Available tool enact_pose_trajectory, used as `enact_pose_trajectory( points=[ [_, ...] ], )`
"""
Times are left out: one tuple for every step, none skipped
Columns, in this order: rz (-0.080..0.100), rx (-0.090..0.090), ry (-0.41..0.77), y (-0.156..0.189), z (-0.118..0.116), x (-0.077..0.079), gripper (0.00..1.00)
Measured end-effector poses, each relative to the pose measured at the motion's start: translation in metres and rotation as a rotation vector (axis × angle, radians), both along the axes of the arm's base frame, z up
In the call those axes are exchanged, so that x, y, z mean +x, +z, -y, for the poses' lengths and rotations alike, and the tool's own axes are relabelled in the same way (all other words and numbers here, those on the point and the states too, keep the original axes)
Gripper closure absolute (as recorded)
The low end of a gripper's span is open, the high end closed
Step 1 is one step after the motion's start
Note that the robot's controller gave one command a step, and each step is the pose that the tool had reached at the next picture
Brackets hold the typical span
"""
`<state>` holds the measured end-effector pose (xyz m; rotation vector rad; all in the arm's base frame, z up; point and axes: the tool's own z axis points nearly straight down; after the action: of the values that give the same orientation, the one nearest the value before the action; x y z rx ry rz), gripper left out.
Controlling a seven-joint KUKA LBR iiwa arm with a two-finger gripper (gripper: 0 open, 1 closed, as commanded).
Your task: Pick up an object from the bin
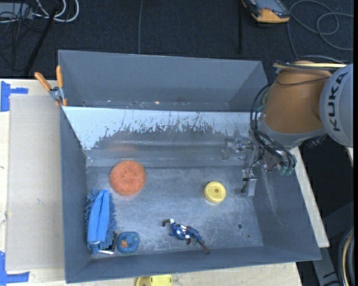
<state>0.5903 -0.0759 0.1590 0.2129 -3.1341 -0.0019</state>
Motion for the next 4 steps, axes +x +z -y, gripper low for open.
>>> enact_pose_trajectory(
  points=[
    [-0.001,0.0,-0.199,-0.017,0.006,0.001,0.0],
    [-0.002,-0.001,-0.14,-0.091,-0.009,-0.005,0.0],
    [-0.001,-0.001,-0.285,-0.089,-0.005,-0.013,1.0],
    [-0.001,-0.001,-0.285,-0.089,-0.005,-0.013,1.0]
  ],
)
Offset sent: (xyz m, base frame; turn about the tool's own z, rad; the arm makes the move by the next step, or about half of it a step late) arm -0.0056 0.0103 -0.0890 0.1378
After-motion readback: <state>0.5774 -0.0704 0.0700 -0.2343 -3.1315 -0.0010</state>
